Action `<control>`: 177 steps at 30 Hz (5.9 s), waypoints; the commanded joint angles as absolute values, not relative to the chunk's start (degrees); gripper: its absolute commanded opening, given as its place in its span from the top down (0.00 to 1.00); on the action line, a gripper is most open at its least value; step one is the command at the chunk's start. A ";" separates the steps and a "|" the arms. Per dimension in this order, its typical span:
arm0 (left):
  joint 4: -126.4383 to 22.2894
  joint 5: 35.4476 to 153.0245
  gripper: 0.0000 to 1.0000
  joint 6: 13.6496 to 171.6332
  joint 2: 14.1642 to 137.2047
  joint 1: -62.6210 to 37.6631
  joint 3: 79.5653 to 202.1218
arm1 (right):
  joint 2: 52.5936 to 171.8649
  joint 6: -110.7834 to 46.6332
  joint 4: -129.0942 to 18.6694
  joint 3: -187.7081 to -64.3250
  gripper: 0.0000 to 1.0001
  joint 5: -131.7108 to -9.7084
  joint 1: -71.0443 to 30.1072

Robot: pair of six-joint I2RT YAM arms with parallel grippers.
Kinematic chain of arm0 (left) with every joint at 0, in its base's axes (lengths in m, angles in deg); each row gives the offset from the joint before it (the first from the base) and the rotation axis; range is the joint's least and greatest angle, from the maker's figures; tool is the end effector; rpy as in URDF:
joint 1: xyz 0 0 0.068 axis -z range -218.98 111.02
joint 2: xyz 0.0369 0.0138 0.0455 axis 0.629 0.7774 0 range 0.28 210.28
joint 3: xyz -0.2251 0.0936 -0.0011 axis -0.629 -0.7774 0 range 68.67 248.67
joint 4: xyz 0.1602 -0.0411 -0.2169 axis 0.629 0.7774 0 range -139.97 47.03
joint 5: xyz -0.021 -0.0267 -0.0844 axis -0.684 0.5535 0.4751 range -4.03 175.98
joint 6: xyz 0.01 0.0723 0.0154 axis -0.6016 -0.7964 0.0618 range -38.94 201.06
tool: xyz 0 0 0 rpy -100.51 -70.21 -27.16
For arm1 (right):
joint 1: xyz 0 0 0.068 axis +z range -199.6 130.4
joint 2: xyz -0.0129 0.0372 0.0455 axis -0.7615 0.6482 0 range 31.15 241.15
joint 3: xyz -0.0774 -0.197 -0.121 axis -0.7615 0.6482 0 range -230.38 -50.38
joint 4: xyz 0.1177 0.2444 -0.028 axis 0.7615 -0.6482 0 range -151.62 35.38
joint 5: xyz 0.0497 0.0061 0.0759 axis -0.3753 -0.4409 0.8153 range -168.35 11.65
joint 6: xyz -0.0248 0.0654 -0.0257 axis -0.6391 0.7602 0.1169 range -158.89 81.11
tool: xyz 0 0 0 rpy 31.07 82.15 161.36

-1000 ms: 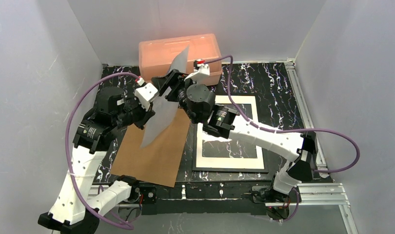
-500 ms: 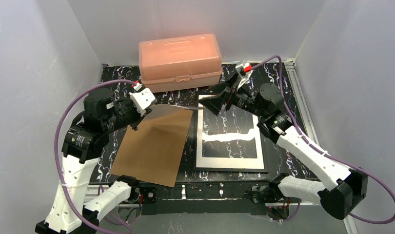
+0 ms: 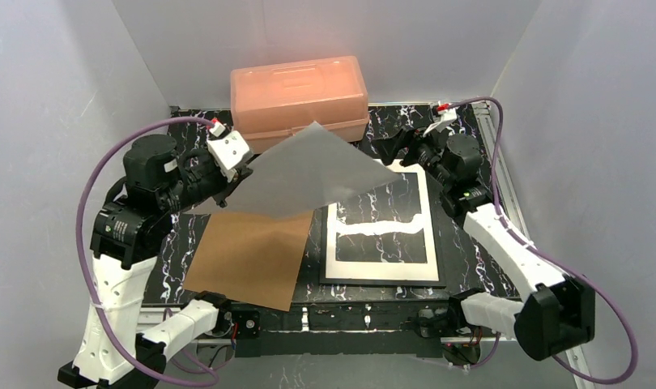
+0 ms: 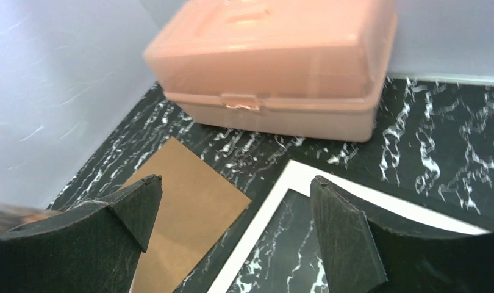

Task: Put the photo into the frame

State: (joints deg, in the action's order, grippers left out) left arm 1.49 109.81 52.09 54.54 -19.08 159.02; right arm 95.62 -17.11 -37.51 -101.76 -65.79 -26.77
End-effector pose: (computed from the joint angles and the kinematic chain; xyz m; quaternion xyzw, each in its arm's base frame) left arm 0.1630 -0.0859 0.4684 0.4359 0.6567 -0.1168 0.6042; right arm 0.2876 0.1359 0.3343 -0.0862 0.6771 0.3449 0.6444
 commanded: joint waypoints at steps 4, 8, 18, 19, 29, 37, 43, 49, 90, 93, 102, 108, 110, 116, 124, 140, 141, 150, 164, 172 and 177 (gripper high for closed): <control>-3.36 113.12 1.00 62.55 55.79 -18.90 166.60 | 103.61 -8.78 -19.31 -93.24 0.01 -56.70 -30.29; -5.92 111.83 1.00 67.50 57.32 -18.91 169.75 | 107.33 -2.85 -0.56 -88.24 0.02 -44.85 -30.41; -5.55 115.21 1.00 68.80 58.79 -18.86 172.83 | 121.27 16.76 42.86 -94.47 0.02 -34.84 -30.09; -5.50 115.24 1.00 68.86 58.81 -18.90 172.91 | 123.21 18.98 45.19 -96.49 0.02 -34.78 -29.97; -5.43 113.55 1.00 68.85 59.03 -18.92 173.18 | 131.54 22.62 47.47 -109.36 0.06 -34.94 -24.59; -8.65 107.51 1.00 67.73 57.09 -18.87 169.62 | 122.37 21.23 47.50 -102.37 0.10 -34.30 -24.42; -11.52 101.28 1.00 67.83 56.70 -18.87 167.22 | 115.46 21.49 47.33 -96.75 0.15 -36.91 -24.45; -13.25 99.68 1.00 68.83 56.17 -18.88 165.53 | 113.36 23.04 45.63 -95.32 0.32 -38.19 -24.43; -6.64 94.73 0.11 56.76 60.17 -18.97 144.21 | 117.01 -27.24 -111.56 -140.61 0.99 -67.04 -29.18; -6.30 95.92 0.11 56.41 60.21 -18.97 143.87 | 118.69 -28.10 -114.61 -142.40 0.99 -71.93 -29.12; -6.05 98.03 0.12 56.62 60.70 -18.96 143.71 | 126.29 -31.70 -119.80 -145.16 0.99 -86.05 -28.47; -5.54 98.38 0.12 56.63 60.40 -18.99 143.84 | 127.89 -33.94 -118.51 -143.54 0.99 -90.14 -27.78; -5.50 98.37 0.12 56.64 60.30 -19.03 143.61 | 127.94 -34.61 -118.35 -143.86 0.99 -90.96 -27.64; -5.58 98.60 0.12 56.63 60.55 -18.99 143.38 | 127.07 -38.42 -115.69 -143.57 0.99 -92.75 -24.03; -5.95 98.31 0.12 56.19 60.14 -18.99 142.65 | 124.11 -43.96 -113.25 -142.01 0.99 -94.72 -19.55; -6.29 98.74 0.13 56.89 59.96 -19.01 142.57 | 112.58 -44.73 -106.73 -136.22 0.99 -84.13 -19.61; -6.22 98.74 0.13 56.91 59.91 -18.95 142.59 | 112.72 -44.82 -106.70 -136.02 0.99 -84.17 -19.59; -5.96 98.59 0.13 57.16 59.45 -19.00 142.76 | 117.44 -46.97 -105.27 -135.86 0.99 -84.21 -19.63; -6.03 98.37 0.13 56.96 59.97 -19.02 142.47 | 110.56 -49.64 -104.09 -137.42 0.99 -78.80 -21.36; -5.64 98.80 0.14 57.06 60.48 -18.98 143.68 | 104.02 -49.99 -99.93 -131.18 0.99 -71.99 -21.93; -5.33 98.73 0.14 57.10 60.15 -18.94 143.80 | 103.72 -49.73 -99.84 -131.16 0.99 -68.58 -22.64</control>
State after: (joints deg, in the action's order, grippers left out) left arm -6.20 97.99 57.03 60.72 -19.08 142.63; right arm 104.05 -49.44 -102.34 -131.15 -72.72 -21.89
